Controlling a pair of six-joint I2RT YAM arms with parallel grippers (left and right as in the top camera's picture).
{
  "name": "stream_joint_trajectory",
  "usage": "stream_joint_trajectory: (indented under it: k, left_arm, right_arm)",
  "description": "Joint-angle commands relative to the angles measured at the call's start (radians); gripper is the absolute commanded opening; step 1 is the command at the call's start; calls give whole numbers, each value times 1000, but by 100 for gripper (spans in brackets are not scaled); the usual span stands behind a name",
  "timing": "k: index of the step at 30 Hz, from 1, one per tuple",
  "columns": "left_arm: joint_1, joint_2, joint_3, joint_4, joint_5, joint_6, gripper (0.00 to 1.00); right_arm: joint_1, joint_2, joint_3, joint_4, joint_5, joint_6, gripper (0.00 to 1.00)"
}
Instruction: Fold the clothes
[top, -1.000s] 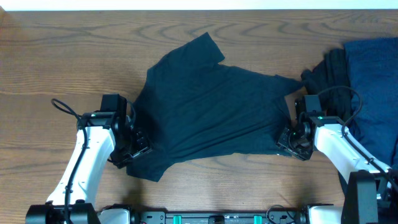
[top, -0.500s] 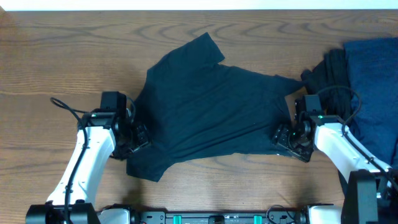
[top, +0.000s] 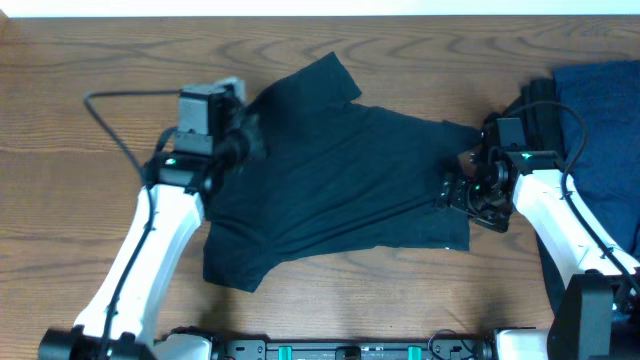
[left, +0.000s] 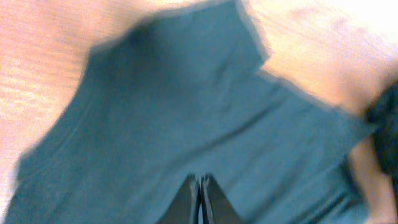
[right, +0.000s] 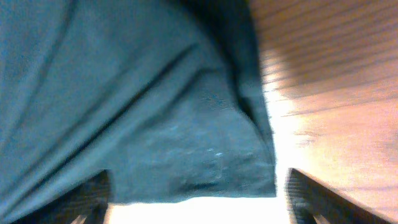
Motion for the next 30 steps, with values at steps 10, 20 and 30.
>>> stream_joint_trajectory:
  k: [10,20,30]
  left_arm:
    - [-21,638,415,75,67,48,6]
    - [28,770,500,98,24,48,6]
    - [37,771,500,106,10,112,6]
  right_arm:
    - [7,-2,4,4,-82,-103,85]
    - [37,-1,-45,95,-130,-61,1]
    - [87,0,-236,283,-95,18,1]
